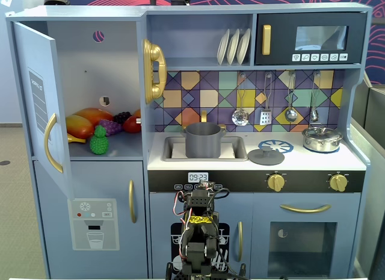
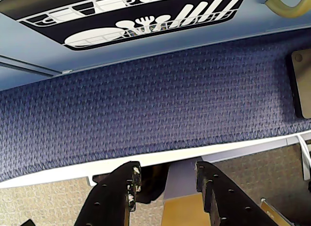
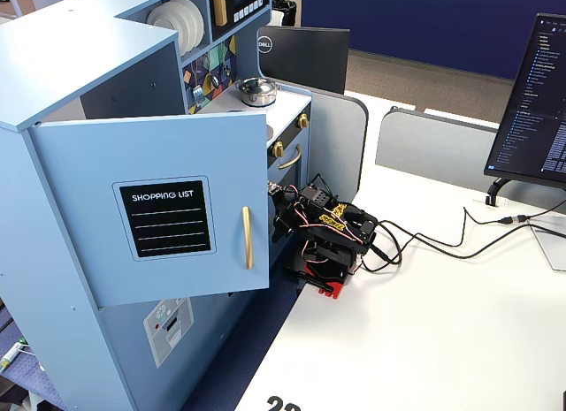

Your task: Pick up the green pineapple from the left cabinet and place it in the gray recipient

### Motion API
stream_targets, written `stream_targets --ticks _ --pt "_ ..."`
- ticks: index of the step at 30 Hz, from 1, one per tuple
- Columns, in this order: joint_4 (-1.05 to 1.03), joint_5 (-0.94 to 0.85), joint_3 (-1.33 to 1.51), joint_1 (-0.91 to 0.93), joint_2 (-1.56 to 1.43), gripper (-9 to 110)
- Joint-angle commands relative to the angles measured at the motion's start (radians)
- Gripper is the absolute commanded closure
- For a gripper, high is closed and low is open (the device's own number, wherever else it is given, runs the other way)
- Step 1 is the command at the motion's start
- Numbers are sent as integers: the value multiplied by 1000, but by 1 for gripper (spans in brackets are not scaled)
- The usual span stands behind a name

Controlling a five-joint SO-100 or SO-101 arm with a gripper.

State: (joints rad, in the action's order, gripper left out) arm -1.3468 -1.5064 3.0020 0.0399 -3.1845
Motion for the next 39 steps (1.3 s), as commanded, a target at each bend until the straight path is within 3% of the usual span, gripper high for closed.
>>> stream_targets --ticks 1,9,14,17,21,25,30,39 --pt "-183 -6 0 -31 6 101" --pt "-183 -12 0 -23 6 101" --pt "-150 5 -2 -181 8 101" --pt "26 54 -2 -344 11 101" --pt "468 181 -38 -577 -2 101" --pt "831 69 -135 -762 26 100" --pt "1002 -25 -298 -890 130 94" --pt "1184 -94 -433 -896 319 76"
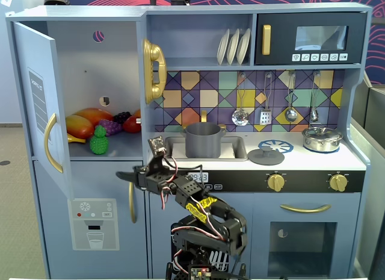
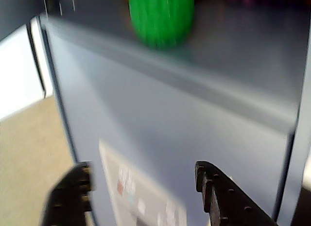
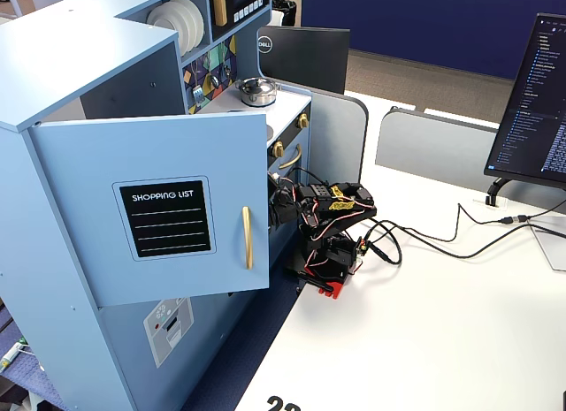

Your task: Pick up the green pineapple from the left cabinet and place it in the gray recipient

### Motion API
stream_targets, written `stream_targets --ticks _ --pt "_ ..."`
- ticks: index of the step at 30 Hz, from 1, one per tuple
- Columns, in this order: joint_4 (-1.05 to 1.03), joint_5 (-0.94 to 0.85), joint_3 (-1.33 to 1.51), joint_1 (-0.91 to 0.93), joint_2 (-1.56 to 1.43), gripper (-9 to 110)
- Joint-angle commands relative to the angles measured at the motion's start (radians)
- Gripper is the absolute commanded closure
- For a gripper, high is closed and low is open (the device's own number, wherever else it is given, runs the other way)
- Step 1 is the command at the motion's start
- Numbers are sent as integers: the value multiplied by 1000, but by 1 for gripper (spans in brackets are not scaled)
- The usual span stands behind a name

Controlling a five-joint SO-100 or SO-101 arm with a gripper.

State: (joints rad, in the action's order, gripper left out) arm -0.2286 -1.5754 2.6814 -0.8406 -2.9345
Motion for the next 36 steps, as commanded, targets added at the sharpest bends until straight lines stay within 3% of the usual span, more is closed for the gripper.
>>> stream_targets --ticks 1,11,36 --pt "75 -28 -130 -15 95 74" --pt "348 -18 -270 12 437 65" --pt "471 -15 -615 78 885 64"
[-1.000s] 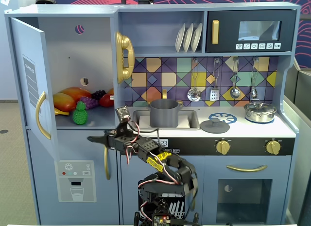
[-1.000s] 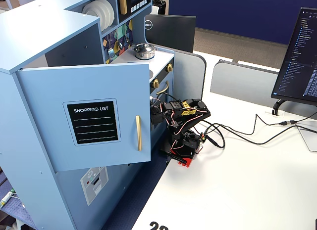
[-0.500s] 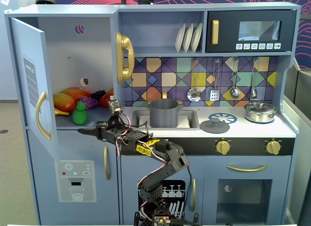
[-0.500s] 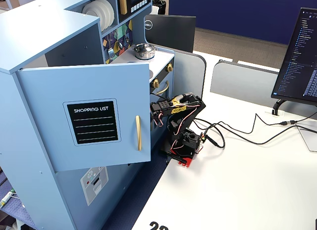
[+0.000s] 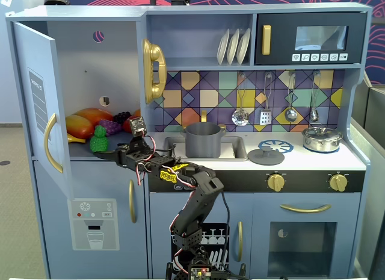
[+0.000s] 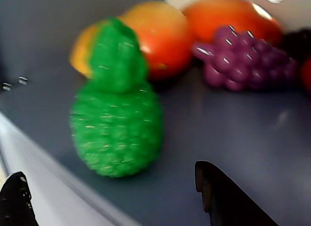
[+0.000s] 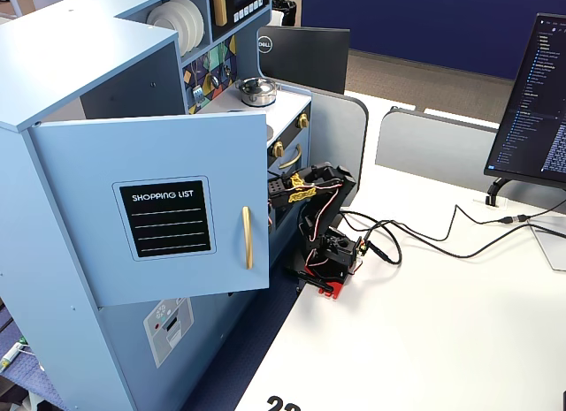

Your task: Pick up the green pineapple from the left cabinet and place it in the gray recipient

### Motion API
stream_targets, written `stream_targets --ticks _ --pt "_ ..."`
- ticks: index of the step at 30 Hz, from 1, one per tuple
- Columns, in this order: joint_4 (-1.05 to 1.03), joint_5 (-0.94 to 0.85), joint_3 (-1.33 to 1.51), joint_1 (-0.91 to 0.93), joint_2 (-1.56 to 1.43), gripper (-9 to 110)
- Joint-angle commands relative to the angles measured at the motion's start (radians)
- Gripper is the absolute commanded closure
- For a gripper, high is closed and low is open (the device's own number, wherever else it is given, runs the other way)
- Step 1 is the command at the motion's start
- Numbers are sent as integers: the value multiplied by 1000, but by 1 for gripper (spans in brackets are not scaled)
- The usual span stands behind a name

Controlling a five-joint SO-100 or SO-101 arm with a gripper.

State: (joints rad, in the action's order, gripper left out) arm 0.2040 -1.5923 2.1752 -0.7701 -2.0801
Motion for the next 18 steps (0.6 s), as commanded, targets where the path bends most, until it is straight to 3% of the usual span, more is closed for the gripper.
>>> stream_targets --ticks 1,18 --pt "40 2 -127 8 48 64" --pt "23 2 -376 -28 264 66"
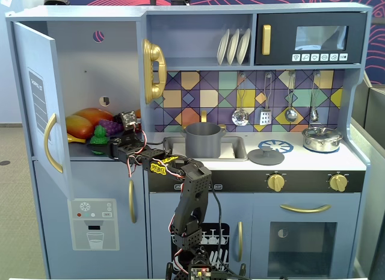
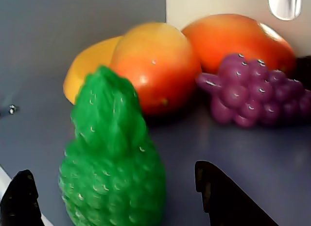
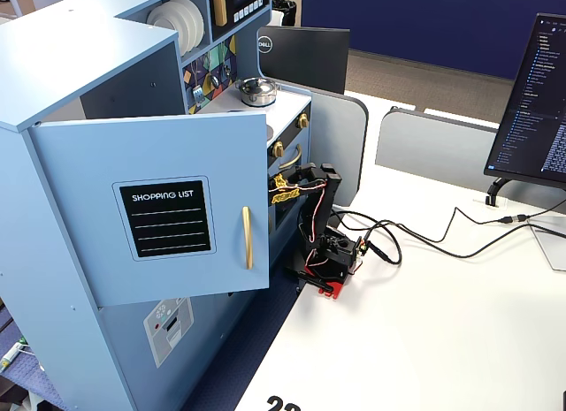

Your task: Pick up the green pineapple from the left cabinet and place it in the gray recipient

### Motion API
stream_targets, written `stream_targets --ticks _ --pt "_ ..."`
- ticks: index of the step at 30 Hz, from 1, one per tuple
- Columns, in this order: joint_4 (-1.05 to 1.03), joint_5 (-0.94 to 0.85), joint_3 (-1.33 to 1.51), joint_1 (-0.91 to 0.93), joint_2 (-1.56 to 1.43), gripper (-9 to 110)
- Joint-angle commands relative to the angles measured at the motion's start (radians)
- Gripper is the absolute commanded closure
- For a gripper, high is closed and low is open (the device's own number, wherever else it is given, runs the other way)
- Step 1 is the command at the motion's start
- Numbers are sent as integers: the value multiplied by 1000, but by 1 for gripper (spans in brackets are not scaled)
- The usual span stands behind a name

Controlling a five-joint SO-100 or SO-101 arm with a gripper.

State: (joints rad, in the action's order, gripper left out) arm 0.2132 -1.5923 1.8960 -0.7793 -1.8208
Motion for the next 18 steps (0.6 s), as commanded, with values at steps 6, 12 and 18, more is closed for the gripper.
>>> stream_targets --ticks 6,12,18 --pt "2 9 -169 -21 69 68" --pt "-35 26 -201 -25 104 73" --pt "-109 15 -204 -31 106 99"
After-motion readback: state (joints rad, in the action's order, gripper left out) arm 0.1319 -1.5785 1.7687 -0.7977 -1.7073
